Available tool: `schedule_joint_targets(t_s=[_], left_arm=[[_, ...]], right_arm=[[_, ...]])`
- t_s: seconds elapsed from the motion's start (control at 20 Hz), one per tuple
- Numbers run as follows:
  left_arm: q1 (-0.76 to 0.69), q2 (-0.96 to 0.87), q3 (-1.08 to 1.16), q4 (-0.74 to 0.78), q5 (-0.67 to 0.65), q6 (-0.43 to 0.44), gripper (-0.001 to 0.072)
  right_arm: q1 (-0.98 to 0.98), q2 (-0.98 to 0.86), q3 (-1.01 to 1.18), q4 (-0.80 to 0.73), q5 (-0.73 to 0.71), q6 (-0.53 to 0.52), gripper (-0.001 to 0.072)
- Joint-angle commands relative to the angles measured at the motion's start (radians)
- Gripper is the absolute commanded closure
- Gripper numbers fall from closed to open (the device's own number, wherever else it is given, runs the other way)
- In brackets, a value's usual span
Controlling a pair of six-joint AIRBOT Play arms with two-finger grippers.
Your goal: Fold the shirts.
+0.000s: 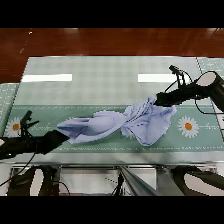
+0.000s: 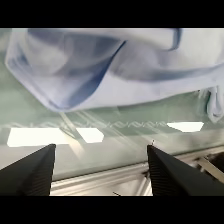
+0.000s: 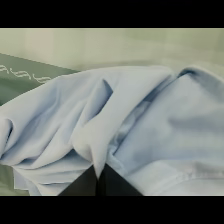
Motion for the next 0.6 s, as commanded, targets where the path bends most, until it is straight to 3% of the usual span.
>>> schedule_joint_targets(t_s=[0.0,0.3,0.55], left_arm=[[0.0,-0.001,-0.124,-0.114,0.053,-0.047,0.0035],[0.0,-0.014,-0.129,-0.133,0.193,-0.069,0.0034],[0.0,-0.09,-0.129,-0.133,0.204,-0.064,0.0034]], right_arm=[[0.001,0.0,0.0,-0.002,0.0,-0.007,0.0692],[0.001,0.0,0.0,-0.002,-0.008,-0.018,0.0692],[0.001,0.0,0.0,0.002,-0.036,-0.018,0.0692]])
